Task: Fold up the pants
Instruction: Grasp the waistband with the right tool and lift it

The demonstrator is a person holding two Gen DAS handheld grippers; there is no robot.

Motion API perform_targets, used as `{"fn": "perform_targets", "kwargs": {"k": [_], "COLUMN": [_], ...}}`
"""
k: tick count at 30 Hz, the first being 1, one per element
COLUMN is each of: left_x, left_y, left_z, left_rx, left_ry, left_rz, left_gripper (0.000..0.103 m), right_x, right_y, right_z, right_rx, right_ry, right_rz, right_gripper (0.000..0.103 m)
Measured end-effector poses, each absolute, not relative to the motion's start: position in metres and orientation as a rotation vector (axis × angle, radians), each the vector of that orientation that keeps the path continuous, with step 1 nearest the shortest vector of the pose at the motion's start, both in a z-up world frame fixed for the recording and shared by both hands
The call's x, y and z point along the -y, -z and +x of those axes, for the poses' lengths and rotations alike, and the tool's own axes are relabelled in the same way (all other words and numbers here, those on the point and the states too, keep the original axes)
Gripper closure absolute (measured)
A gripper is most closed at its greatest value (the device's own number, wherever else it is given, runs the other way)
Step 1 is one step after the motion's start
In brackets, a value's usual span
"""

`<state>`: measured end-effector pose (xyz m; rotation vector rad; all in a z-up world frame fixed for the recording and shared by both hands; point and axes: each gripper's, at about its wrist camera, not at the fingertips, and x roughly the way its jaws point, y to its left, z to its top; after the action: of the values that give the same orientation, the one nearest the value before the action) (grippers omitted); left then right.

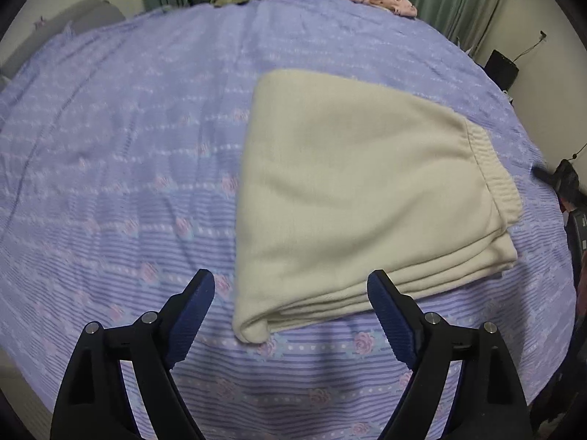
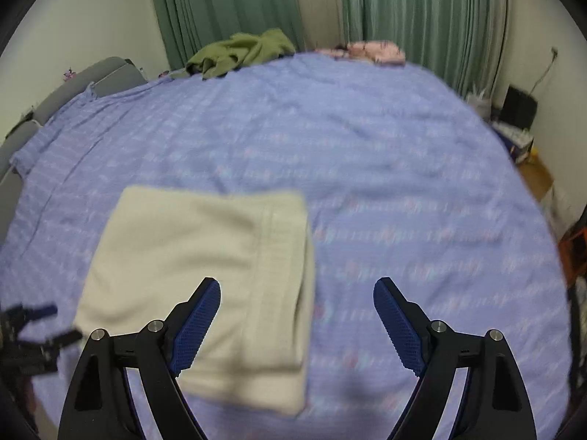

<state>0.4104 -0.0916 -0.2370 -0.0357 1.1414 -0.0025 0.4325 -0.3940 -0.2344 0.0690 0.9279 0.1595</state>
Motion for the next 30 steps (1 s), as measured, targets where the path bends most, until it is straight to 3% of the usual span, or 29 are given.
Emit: {"fn": "perform_targets", "kwargs": {"k": [9,17,30], "left_x": [0.108,0.120,0.137], "left_y": [0.238,0.243,0.265], "left_z": [0.437,0.454,0.469], "left_rx": [-1.111,-1.114,-1.174], "left_ry": [-0.015,0.000,0.046], "left_rz": [0.025,-0.018,-0.095], "left_gripper": [0.018,0.018,0.018], "right_x": [0.431,0.422,0.412], "right_y": [0.321,0.375,0.409], "right_z": [0.439,0.459,0.477], "right_rx": [-1.050,-1.156,-1.174], "right_ry": [-0.155,-0.299,-0.520], "right_rz": [0.648,0.838,1.083], "right_gripper": [0.017,0.016,0.015]}}
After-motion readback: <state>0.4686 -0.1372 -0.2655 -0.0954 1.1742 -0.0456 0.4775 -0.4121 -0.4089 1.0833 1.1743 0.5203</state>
